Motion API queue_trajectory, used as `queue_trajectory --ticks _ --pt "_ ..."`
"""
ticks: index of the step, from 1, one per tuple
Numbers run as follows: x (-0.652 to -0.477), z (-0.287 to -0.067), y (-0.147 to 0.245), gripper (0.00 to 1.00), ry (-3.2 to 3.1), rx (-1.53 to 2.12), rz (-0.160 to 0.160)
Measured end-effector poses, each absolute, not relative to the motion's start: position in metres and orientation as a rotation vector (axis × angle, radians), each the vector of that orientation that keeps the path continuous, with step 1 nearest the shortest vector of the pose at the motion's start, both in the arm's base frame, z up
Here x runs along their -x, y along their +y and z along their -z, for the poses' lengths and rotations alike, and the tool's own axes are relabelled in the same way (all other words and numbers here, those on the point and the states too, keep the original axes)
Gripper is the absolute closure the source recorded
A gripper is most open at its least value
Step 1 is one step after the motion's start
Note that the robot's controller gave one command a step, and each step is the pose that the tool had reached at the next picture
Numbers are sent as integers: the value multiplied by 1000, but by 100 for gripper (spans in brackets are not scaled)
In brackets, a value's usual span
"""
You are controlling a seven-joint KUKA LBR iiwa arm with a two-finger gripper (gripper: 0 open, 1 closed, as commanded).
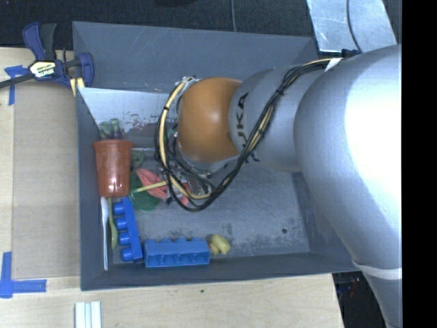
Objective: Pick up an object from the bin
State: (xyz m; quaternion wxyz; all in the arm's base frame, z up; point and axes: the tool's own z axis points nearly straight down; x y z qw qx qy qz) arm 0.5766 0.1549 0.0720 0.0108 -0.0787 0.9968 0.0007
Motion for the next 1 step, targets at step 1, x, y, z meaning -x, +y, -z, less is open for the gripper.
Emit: queue_trajectory --ticks 1 --pt "-577 -72 155 100 3110 245 -2"
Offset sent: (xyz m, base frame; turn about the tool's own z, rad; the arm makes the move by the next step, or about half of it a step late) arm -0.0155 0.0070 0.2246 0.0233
